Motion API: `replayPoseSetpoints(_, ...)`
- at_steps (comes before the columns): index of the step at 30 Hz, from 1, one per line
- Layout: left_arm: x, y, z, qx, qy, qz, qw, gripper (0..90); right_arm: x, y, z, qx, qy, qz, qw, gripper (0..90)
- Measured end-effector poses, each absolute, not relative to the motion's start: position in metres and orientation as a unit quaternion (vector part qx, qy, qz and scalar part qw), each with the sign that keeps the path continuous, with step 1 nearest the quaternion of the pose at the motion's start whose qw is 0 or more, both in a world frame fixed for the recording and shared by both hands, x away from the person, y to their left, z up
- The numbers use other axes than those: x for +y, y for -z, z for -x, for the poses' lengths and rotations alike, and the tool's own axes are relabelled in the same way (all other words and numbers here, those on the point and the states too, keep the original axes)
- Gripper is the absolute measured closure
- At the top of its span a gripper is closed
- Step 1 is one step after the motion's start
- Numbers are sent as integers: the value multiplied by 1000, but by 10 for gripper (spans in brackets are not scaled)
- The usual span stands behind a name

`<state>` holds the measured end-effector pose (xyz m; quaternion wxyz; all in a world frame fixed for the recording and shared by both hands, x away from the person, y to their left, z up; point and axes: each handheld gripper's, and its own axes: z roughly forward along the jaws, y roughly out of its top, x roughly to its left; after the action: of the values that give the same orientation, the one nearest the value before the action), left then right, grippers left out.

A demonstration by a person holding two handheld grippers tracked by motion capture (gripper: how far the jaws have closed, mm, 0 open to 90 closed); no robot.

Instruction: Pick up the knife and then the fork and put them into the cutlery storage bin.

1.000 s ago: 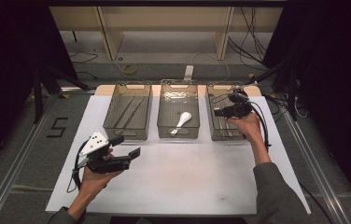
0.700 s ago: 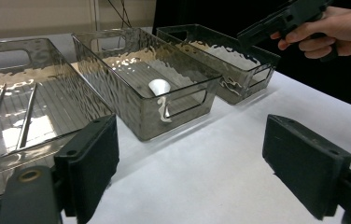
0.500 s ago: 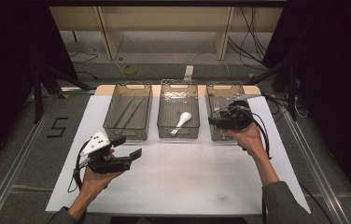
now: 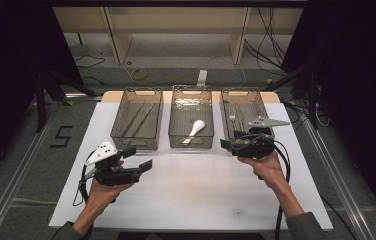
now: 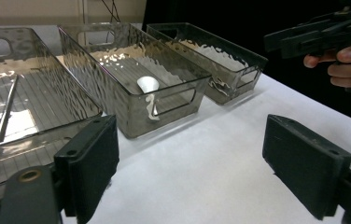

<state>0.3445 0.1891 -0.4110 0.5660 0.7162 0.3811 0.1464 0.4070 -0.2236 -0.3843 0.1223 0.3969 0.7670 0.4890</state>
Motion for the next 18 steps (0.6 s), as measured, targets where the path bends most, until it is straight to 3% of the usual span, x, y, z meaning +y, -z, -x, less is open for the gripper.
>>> replayPoseSetpoints(18,189,412,-345,375,-137,-721,567,181,-224,401,-373,766,-510,-374,118,285)
